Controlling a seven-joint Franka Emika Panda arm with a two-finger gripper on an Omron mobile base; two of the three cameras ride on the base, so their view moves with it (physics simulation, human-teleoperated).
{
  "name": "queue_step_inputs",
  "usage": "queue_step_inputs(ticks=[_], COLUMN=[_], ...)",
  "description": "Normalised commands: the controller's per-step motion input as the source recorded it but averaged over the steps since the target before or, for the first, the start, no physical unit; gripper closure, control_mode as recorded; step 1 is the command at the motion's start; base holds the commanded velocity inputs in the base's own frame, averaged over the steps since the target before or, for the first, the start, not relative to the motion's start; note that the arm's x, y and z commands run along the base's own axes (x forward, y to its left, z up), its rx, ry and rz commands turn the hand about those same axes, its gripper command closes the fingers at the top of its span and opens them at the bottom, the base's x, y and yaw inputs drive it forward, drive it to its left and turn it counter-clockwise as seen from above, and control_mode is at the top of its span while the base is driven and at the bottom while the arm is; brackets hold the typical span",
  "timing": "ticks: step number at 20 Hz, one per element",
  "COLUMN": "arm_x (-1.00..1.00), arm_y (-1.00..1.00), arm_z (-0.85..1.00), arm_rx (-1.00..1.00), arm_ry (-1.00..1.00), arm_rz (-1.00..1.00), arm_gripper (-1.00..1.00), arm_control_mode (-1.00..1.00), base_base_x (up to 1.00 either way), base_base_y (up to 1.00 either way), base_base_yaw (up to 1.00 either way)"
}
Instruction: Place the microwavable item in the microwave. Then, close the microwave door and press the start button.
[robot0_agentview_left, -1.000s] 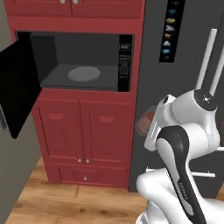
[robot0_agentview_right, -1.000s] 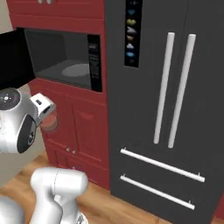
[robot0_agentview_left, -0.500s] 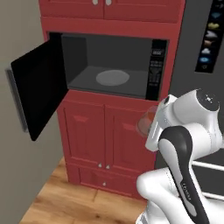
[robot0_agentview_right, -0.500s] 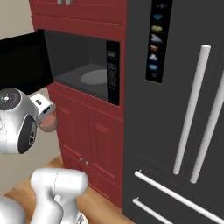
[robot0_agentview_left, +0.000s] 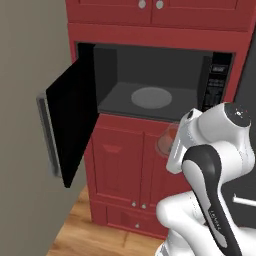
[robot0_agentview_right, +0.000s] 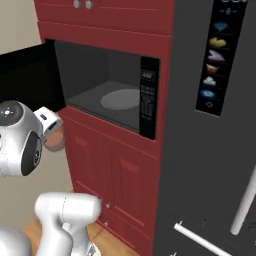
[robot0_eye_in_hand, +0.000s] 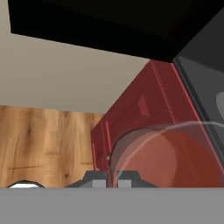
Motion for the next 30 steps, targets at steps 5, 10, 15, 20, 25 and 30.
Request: queue_step_inputs(ticks=[5,10,15,20,25,30], arm_x=[0.00,0.00,0.00,0.00,0.00,0.00], arm_y=[0.00,0.00,0.00,0.00,0.00,0.00], arm_z=[0.00,0.00,0.00,0.00,0.00,0.00], arm_rx=[0.00,0.00,0.00,0.00,0.00,0.00], arm_ry=[0.00,0.00,0.00,0.00,0.00,0.00], arm_rz=[0.00,0.00,0.00,0.00,0.00,0.00], arm_gripper=[1.00,1.00,1.00,1.00,1.00,1.00], arm_control_mode=[1.00,1.00,1.00,1.00,1.00,1.00], base_base_x=[0.31,0.29,0.42,0.47,0.11,0.04], base_base_y=[0.32,0.02,0.00,0.00,0.00,0.00], base_base_yaw=[-0.21,-0.12,-0.04,0.00,0.00,0.00])
